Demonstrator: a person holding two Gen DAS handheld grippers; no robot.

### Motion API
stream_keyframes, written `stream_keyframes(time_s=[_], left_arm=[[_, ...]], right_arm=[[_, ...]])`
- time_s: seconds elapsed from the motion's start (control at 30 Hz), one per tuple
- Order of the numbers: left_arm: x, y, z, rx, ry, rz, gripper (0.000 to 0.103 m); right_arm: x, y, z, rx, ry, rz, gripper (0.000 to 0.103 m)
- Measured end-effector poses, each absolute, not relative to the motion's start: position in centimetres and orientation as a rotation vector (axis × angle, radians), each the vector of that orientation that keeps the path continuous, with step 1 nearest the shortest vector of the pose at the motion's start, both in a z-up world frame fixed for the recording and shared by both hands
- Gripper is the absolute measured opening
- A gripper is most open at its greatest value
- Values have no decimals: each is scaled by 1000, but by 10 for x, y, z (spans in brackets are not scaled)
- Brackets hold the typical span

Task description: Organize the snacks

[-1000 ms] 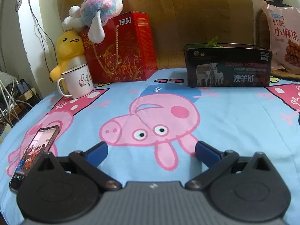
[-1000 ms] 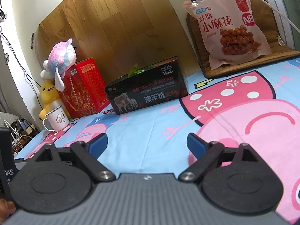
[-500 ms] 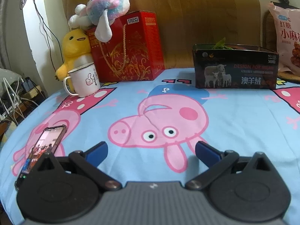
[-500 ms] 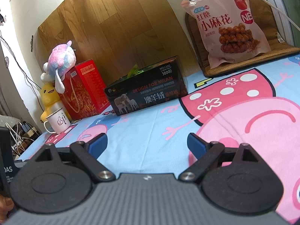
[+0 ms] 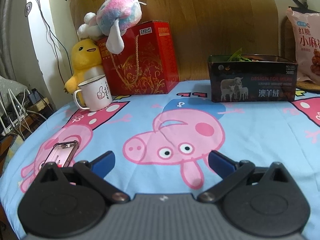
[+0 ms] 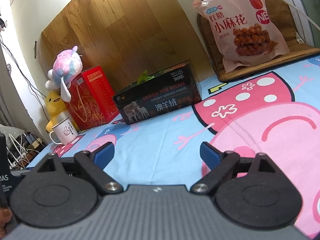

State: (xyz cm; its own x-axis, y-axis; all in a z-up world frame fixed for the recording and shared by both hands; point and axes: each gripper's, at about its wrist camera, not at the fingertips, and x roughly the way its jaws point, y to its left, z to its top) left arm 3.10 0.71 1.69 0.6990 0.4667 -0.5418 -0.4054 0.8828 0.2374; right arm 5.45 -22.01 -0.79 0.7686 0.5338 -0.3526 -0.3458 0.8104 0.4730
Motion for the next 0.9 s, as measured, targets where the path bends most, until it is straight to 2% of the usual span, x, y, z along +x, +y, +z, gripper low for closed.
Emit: stream_keyframes(time_s=[0.9], left_arm=[[28, 1, 26, 197, 619, 515, 103]], right_arm=[[55, -222, -8, 419, 496, 507, 95]])
